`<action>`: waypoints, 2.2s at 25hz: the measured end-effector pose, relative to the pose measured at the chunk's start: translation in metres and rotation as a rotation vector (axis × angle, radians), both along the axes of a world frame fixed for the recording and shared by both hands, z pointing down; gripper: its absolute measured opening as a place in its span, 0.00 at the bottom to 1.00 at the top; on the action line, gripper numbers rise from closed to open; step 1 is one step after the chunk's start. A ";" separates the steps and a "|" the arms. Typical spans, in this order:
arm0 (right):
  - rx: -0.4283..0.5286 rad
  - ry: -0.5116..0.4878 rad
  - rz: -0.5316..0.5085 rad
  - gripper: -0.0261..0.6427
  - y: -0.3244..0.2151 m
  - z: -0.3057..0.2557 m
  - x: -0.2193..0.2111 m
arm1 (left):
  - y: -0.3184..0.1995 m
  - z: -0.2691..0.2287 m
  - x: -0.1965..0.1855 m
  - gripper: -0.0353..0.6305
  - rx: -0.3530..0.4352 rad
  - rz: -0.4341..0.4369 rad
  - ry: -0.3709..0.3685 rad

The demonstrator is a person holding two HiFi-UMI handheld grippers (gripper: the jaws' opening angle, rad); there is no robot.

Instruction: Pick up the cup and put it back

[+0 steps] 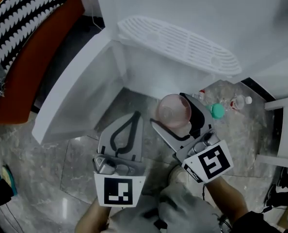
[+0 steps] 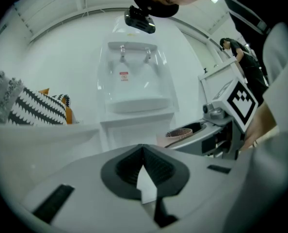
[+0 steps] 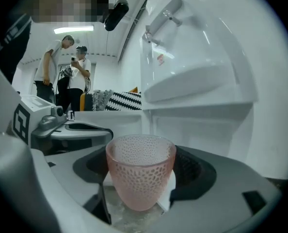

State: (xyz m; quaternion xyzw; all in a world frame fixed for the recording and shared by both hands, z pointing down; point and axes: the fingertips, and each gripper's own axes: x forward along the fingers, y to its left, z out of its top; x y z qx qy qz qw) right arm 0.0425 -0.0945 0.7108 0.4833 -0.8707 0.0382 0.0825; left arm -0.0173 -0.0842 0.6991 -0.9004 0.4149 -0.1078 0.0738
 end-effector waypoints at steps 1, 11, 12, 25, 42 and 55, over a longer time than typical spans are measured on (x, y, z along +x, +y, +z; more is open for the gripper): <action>-0.011 -0.003 -0.010 0.62 0.003 -0.018 -0.002 | 0.000 -0.017 -0.002 0.07 -0.011 -0.006 -0.005; -0.089 -0.057 -0.053 0.62 0.041 -0.239 -0.035 | 0.037 -0.254 -0.039 0.07 0.006 -0.135 -0.086; -0.099 -0.065 -0.046 0.62 0.042 -0.262 -0.039 | 0.039 -0.276 -0.046 0.07 -0.020 -0.152 -0.071; -0.056 -0.082 -0.004 0.62 0.052 -0.616 -0.016 | 0.064 -0.613 -0.040 0.07 -0.169 -0.312 0.160; 0.025 -0.116 -0.083 0.62 0.066 -0.689 0.014 | 0.088 -0.673 -0.010 0.07 -0.111 -0.362 0.218; 0.000 -0.103 -0.093 0.63 0.074 -0.677 0.021 | 0.088 -0.669 0.003 0.07 -0.133 -0.352 0.206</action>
